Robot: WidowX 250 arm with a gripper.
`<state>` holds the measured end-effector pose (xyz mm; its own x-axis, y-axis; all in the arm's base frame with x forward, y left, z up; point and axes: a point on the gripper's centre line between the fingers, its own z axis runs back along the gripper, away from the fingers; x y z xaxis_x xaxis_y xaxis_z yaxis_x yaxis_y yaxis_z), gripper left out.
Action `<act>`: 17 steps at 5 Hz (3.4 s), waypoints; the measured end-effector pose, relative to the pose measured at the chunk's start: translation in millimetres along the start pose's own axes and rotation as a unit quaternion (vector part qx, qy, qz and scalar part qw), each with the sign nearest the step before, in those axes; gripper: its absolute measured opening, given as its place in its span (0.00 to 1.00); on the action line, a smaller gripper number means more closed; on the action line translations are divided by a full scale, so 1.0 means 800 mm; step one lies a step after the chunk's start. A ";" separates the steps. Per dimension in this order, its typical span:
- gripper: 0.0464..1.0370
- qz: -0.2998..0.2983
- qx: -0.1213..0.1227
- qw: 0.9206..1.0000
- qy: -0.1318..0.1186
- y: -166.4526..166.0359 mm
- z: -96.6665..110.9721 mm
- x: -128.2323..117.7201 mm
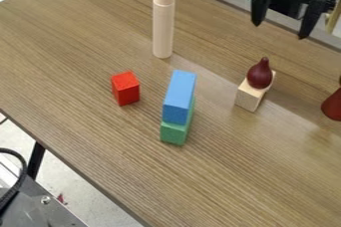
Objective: Take the onion and put it on top of the blue rectangle block
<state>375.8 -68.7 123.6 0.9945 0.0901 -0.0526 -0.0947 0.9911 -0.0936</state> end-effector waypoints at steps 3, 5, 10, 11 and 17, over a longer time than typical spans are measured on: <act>0.96 -0.015 -0.016 1.000 0.016 0.009 -0.049 -0.015; 0.96 -0.028 0.008 1.000 -0.006 -0.007 -0.064 -0.028; 0.96 -0.024 0.018 0.999 -0.027 -0.012 -0.097 -0.028; 0.96 -0.021 0.020 0.999 -0.027 -0.011 -0.102 -0.031; 0.65 -0.002 0.058 0.996 -0.068 -0.007 -0.109 -0.031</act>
<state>347.8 -85.2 39.2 0.9924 0.0906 0.0828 -0.0927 0.9954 0.0227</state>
